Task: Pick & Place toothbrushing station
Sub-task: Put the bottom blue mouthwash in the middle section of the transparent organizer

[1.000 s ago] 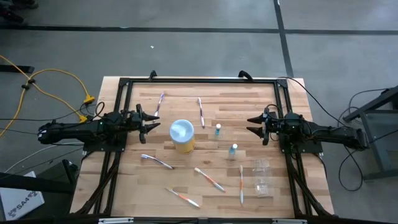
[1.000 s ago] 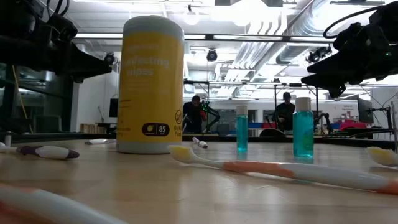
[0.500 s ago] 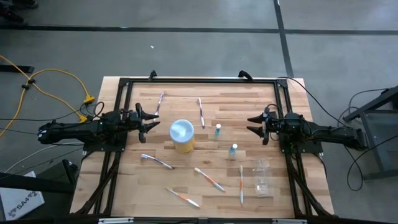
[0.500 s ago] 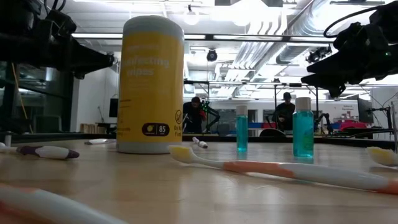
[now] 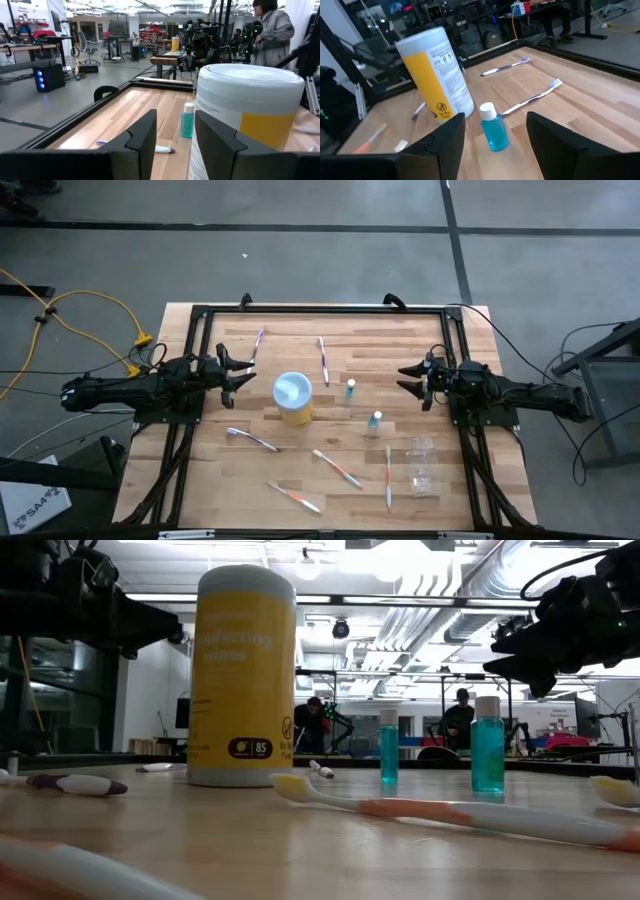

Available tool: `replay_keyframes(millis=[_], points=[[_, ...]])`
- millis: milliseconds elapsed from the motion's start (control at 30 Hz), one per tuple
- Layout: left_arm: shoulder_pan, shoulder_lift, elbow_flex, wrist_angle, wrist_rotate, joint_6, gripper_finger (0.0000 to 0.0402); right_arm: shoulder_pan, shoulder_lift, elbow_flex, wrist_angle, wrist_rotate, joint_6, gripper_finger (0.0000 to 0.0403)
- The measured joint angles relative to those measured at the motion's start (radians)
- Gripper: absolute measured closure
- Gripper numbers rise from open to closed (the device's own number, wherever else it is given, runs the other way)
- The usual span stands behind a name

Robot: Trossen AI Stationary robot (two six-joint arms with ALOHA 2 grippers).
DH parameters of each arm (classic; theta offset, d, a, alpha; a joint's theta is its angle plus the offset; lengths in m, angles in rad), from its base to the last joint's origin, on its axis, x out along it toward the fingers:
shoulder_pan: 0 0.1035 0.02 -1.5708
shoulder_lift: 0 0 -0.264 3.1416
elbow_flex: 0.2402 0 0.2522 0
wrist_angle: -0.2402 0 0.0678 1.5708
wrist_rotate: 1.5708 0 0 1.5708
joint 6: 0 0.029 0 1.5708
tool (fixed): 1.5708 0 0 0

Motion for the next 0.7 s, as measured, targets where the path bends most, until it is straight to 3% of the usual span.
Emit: replay_keyframes(millis=[300, 700], points=[[0.0, 0.0, 0.0, 0.0, 0.0, 0.016, 0.0271, 0.0, 0.0, 0.0, 0.023, 0.092, 0.088, 0.0199], [0.0, 0.0, 0.0, 0.0, 0.0, -0.158, 0.0271, 0.0, 0.008, 0.01, 0.131, -0.043, 0.077, 0.0199]])
